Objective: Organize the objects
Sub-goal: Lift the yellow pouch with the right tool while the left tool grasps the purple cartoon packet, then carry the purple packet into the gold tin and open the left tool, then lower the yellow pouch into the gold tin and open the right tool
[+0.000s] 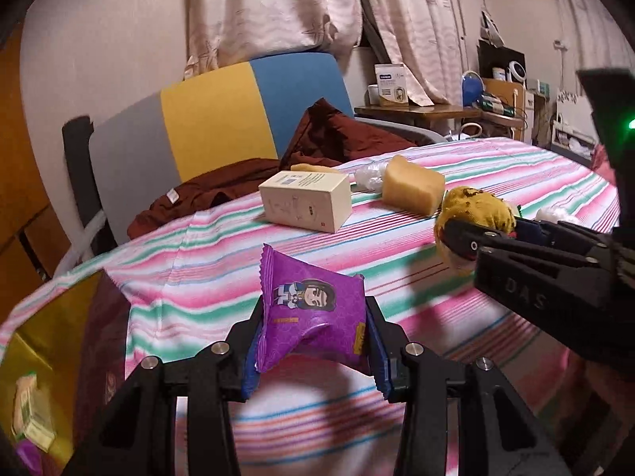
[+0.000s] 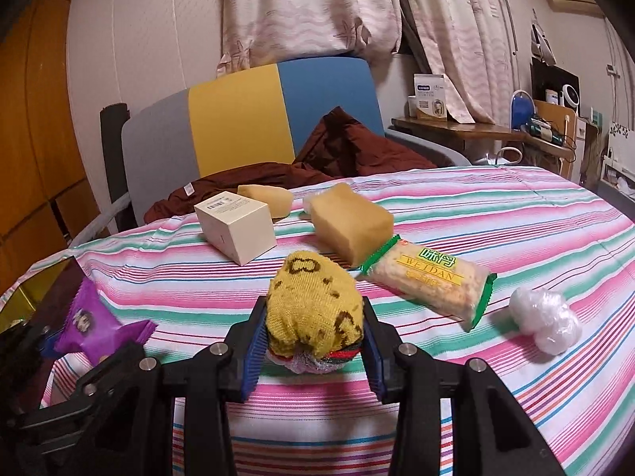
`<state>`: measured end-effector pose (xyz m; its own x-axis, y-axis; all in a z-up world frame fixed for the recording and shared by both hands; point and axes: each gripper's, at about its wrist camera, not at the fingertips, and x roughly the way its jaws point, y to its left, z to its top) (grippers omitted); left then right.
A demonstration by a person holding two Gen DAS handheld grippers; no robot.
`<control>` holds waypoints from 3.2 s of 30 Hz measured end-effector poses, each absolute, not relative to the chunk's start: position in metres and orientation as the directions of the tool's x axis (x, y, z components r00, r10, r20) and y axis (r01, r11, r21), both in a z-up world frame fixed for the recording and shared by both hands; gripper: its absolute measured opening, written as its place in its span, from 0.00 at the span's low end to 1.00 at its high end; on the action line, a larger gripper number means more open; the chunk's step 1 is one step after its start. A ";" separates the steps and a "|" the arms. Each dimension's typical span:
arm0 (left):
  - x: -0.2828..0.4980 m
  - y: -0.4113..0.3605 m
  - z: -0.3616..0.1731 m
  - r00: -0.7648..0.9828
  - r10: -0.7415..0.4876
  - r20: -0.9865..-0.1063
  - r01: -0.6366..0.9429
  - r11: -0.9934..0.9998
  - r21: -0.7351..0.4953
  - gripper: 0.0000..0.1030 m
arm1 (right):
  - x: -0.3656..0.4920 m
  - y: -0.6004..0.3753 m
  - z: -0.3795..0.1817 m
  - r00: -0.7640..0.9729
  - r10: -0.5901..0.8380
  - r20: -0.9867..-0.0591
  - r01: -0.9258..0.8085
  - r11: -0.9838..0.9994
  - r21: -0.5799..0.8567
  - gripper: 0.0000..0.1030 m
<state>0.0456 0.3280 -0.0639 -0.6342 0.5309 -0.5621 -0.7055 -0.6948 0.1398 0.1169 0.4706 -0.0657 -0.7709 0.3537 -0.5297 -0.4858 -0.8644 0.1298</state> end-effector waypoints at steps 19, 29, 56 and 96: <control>0.064 0.222 -0.026 -0.621 0.565 -0.543 -0.632 -0.771 -0.079 0.43 | 0.109 0.452 -0.062 -0.766 0.371 -0.525 -0.455 -0.890 0.035 0.41; 0.035 0.153 -0.027 -0.663 0.479 -0.576 -0.482 -0.861 -0.161 0.43 | 0.106 0.442 -0.060 -0.767 0.381 -0.516 -0.439 -0.899 -0.011 0.41; 0.003 0.046 -0.056 -0.596 0.379 -0.708 -0.309 -0.922 -0.234 0.44 | 0.096 0.285 0.014 -0.912 -0.060 -0.406 0.031 -0.997 0.076 0.41; -0.004 -0.058 -0.002 -0.811 0.175 -0.557 0.083 -0.910 -0.407 1.00 | 0.056 0.176 -0.019 -0.713 -0.404 -0.573 0.285 -0.914 0.290 0.51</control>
